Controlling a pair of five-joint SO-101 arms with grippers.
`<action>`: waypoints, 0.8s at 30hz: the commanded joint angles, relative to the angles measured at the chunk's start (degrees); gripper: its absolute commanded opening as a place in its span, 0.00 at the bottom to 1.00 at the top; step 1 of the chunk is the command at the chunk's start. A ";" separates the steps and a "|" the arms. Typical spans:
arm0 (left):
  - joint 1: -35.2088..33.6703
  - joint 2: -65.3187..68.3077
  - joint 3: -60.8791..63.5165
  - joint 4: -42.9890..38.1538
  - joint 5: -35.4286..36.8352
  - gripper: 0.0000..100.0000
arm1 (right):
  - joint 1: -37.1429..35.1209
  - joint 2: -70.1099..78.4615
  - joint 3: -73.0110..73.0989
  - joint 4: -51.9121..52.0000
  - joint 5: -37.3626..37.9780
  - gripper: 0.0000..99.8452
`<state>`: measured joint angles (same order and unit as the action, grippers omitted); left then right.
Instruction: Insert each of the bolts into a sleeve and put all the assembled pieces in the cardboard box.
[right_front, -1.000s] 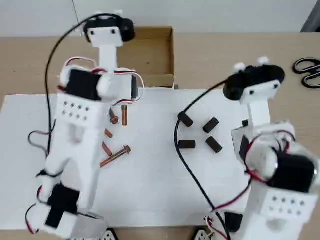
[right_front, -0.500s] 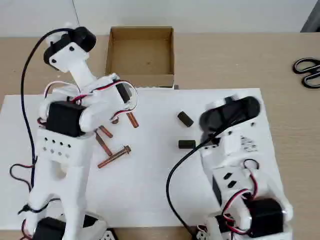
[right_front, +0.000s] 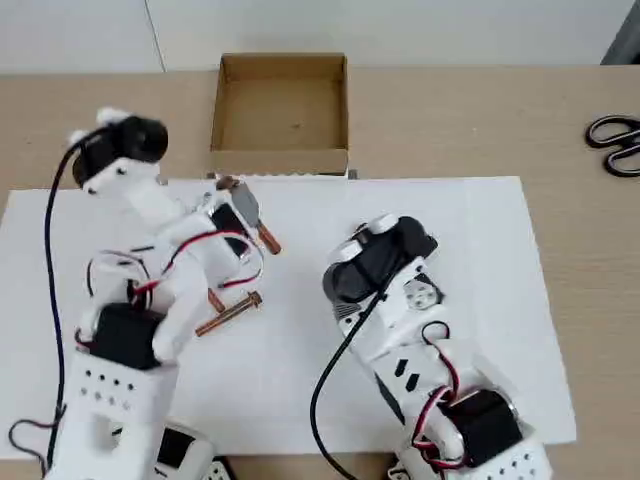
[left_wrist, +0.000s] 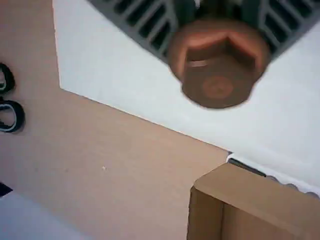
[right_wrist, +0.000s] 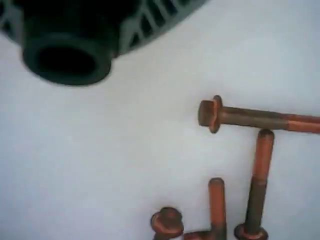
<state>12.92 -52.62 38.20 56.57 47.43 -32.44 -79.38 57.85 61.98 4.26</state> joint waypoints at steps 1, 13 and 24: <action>0.35 -8.53 7.96 -7.30 0.18 0.00 | -3.03 -0.48 0.35 -1.89 -0.18 0.00; 5.80 -20.84 14.64 -7.91 0.26 0.01 | -9.27 -0.48 3.60 -3.38 1.85 0.00; 9.23 -21.19 14.64 -7.74 -1.76 0.01 | -9.19 -0.40 5.45 -7.16 1.93 0.00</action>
<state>21.63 -72.57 53.23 50.15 46.29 -41.41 -79.47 63.74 56.26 5.58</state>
